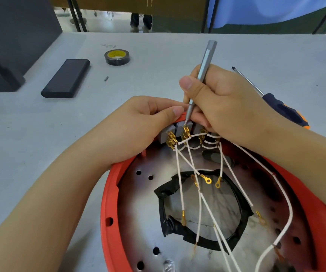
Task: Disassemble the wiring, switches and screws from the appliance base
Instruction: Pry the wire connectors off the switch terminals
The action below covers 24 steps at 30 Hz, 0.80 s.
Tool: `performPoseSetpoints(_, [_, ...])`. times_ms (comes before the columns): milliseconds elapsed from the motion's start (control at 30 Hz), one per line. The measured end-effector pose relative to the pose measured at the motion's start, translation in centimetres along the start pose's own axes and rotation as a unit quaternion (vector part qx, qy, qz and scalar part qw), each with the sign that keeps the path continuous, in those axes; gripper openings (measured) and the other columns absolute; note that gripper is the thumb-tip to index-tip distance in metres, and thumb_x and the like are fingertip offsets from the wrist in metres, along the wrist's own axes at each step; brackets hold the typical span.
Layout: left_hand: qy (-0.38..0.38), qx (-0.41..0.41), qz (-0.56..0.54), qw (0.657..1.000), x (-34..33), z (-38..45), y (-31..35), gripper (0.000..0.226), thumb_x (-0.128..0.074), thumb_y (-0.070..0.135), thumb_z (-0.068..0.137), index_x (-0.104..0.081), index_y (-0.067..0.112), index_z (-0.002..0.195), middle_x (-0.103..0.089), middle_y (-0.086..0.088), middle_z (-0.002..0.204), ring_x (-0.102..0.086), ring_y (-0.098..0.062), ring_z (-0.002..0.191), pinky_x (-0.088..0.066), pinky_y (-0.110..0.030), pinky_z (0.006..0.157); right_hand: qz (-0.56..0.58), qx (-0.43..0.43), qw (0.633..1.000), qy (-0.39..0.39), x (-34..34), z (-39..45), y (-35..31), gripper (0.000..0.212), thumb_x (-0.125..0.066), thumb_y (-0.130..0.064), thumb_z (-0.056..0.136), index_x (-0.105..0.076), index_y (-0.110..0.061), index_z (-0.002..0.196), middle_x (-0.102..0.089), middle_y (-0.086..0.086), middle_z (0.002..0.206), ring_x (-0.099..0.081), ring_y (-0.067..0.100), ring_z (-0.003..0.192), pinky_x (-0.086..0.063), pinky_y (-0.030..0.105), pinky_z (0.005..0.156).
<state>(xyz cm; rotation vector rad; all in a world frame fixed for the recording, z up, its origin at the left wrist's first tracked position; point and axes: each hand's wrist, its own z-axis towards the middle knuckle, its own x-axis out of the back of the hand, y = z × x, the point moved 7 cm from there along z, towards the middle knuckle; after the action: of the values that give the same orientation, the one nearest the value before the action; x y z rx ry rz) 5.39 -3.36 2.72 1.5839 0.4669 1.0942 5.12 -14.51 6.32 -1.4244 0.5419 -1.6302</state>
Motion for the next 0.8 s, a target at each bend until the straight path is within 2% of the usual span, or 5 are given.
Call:
performPoseSetpoints(67, [0.003, 0.002, 0.002, 1.0, 0.06, -0.05, -0.01, 0.025, -0.047, 0.028, 0.099, -0.072, 0.035, 0.1, -0.074, 0.015, 0.093, -0.068, -0.001, 0.092, -0.049, -0.017, 0.088, -0.01, 0.001, 1.0, -0.005, -0.04, 0.06, -0.1, 0.026, -0.042, -0.033, 0.1, -0.046, -0.028, 0.075, -0.052, -0.021, 0.043, -0.051, -0.003, 0.042, -0.034, 0.008, 0.044])
performPoseSetpoints(167, [0.006, 0.01, 0.011, 1.0, 0.09, -0.07, -0.07, 0.025, -0.047, 0.03, 0.099, -0.071, 0.034, 0.103, -0.074, 0.014, 0.096, -0.068, -0.006, 0.096, -0.05, -0.038, 0.096, -0.022, -0.004, 1.0, -0.013, -0.13, 0.31, -0.12, 0.027, -0.041, -0.034, 0.1, -0.046, -0.027, 0.075, -0.051, -0.021, 0.042, -0.051, -0.003, 0.041, -0.033, 0.008, 0.042])
performPoseSetpoints(367, [0.008, 0.022, 0.008, 1.0, 0.12, -0.08, -0.12, 0.025, -0.047, 0.029, 0.099, -0.071, 0.031, 0.106, -0.074, 0.013, 0.098, -0.068, -0.006, 0.098, -0.046, -0.038, 0.1, 0.006, -0.01, 0.999, -0.049, -0.43, 0.69, -0.18, 0.03, -0.041, -0.029, 0.101, -0.045, -0.02, 0.073, -0.046, -0.016, 0.037, -0.047, -0.001, 0.035, -0.033, 0.009, 0.038])
performPoseSetpoints(567, [0.008, 0.029, 0.008, 1.0, 0.13, -0.06, -0.23, 0.025, -0.047, 0.029, 0.099, -0.071, 0.03, 0.106, -0.074, 0.009, 0.099, -0.068, -0.013, 0.099, -0.048, -0.048, 0.097, 0.043, -0.009, 0.996, -0.081, -0.67, 0.59, -0.18, 0.027, -0.041, -0.027, 0.101, -0.044, -0.018, 0.076, -0.045, -0.014, 0.039, -0.047, -0.001, 0.034, -0.034, 0.008, 0.037])
performPoseSetpoints(800, [0.005, 0.022, 0.003, 1.0, 0.0, -0.04, -0.18, 0.026, -0.047, 0.031, 0.099, -0.072, 0.031, 0.107, -0.074, 0.009, 0.099, -0.068, -0.014, 0.1, -0.048, -0.048, 0.098, 0.082, -0.004, 0.995, -0.056, -0.3, -0.23, -0.31, 0.024, -0.041, -0.021, 0.101, -0.046, -0.015, 0.079, -0.048, -0.017, 0.04, -0.05, -0.003, 0.037, -0.035, 0.006, 0.038])
